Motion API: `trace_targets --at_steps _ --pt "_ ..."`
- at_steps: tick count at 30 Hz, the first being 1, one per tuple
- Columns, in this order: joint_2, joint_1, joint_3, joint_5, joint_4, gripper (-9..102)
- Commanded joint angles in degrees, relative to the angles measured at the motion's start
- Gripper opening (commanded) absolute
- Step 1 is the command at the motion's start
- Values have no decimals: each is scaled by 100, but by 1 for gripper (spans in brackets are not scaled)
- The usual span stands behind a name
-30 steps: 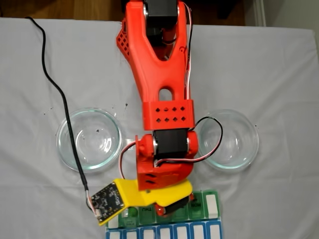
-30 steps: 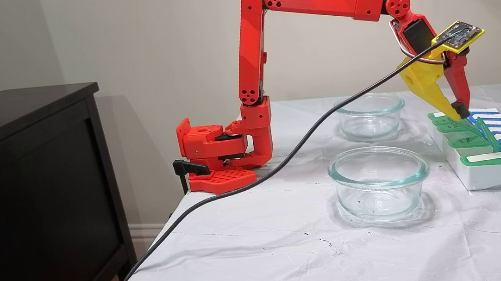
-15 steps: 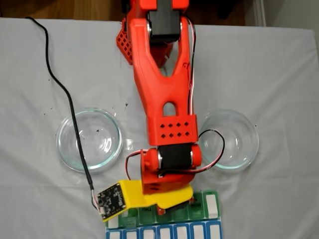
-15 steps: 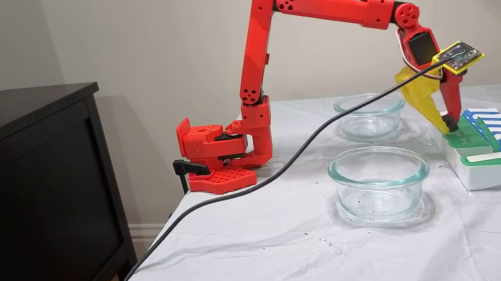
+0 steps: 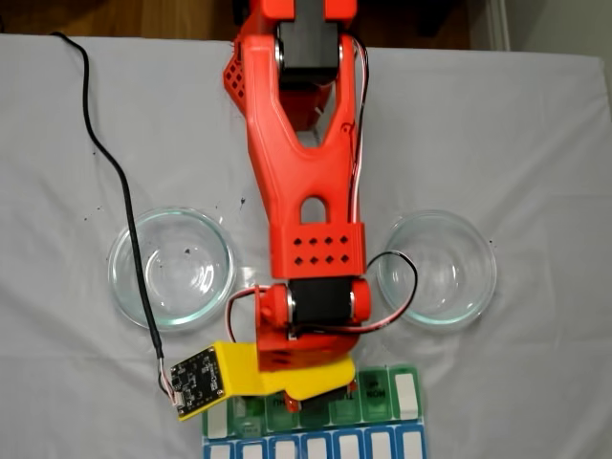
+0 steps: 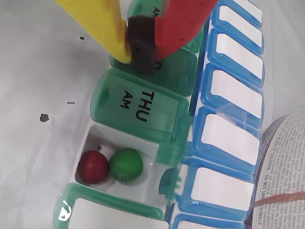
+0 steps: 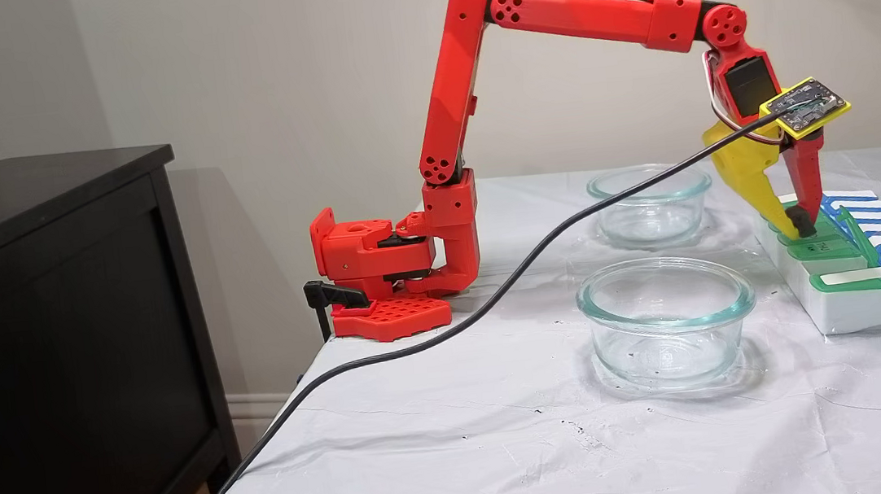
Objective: Sort medicines into box.
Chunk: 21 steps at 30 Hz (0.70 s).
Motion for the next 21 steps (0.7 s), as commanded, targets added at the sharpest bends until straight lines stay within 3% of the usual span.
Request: trace_targets --at_steps 1,5,11,15,19,21 --pt "1459 -35 677 -290 -1362 0" --pt "1898 62 1116 -369 -2232 0" --pt "2145 264 1134 -316 -2566 0" --pt "2004 448 853 -466 -2382 0" --pt "1380 694 -62 -475 -1213 0" --pt "1081 791 -360 -334 -1081 0"
